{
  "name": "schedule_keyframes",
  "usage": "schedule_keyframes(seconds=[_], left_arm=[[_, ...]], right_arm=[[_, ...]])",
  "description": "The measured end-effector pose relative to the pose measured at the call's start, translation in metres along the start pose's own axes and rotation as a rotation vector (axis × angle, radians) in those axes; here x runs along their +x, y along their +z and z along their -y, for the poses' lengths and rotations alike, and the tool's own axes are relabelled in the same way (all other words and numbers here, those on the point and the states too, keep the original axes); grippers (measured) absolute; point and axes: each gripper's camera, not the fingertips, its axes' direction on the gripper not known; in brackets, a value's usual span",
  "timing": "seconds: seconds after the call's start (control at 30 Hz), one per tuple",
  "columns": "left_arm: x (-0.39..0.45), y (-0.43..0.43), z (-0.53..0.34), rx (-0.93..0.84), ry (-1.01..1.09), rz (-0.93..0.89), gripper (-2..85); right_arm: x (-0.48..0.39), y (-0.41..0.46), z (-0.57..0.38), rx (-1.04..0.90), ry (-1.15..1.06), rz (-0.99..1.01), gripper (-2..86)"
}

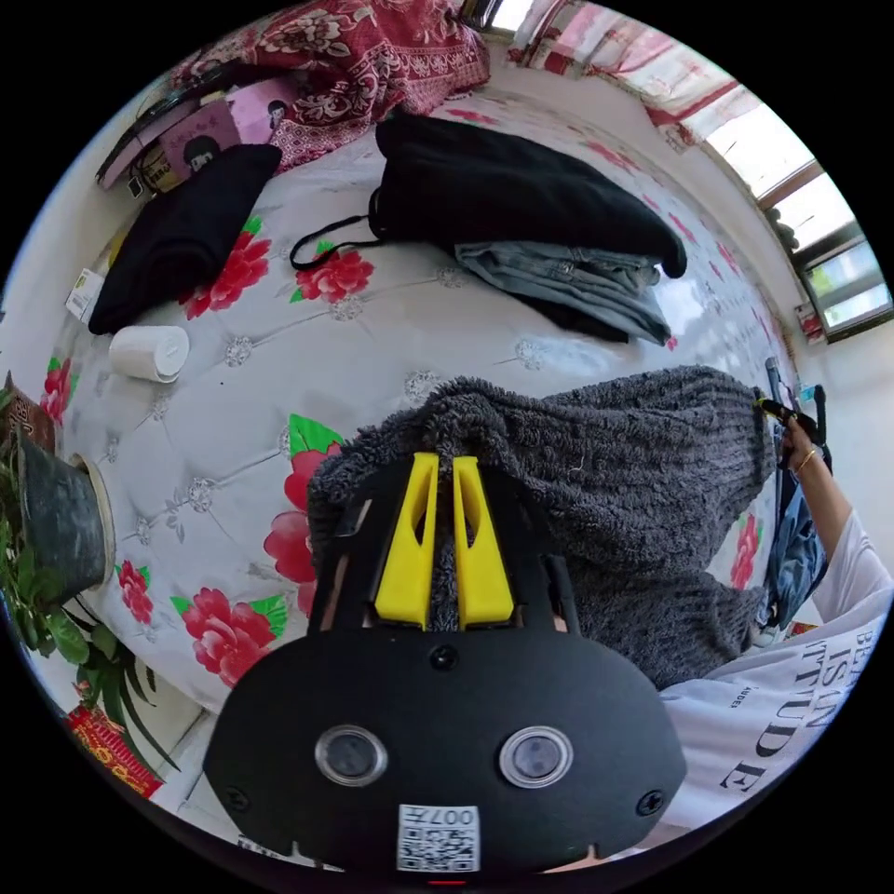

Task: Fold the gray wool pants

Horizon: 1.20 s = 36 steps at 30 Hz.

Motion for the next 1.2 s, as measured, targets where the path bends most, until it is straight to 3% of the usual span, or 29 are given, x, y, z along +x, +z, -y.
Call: schedule_keyframes(seconds=[0.2,0.4,0.57,0.63,0.7,0.8,1.03,1.2], left_arm=[[-0.013,-0.1,-0.062,0.254,0.063,-0.135,-0.2],[-0.016,-0.184,-0.175,0.501,0.307,-0.211,0.1],[-0.044,-0.161,-0.264,0.372,0.301,-0.177,2.1],[-0.076,-0.11,-0.302,0.17,0.15,-0.141,5.1],[-0.101,-0.084,-0.331,0.104,0.006,-0.157,6.8],[-0.122,-0.076,-0.358,0.109,-0.153,-0.185,8.3],[-0.118,-0.101,-0.336,0.226,-0.196,-0.279,11.6],[-0.091,-0.062,-0.293,0.149,-0.233,-0.204,11.1]], right_arm=[[0.04,-0.176,-0.105,0.443,-0.004,0.291,0.1],[0.081,-0.291,-0.3,0.619,0.024,0.276,0.1],[0.125,-0.266,-0.48,0.456,0.292,0.206,0.8],[0.146,-0.224,-0.543,0.281,0.478,0.186,1.6],[0.168,-0.182,-0.616,0.122,0.695,0.199,2.8],[0.179,-0.173,-0.664,0.159,0.825,0.262,4.1],[0.192,-0.185,-0.631,0.251,0.744,0.239,7.0],[0.212,-0.158,-0.585,0.151,0.803,0.19,5.7]])
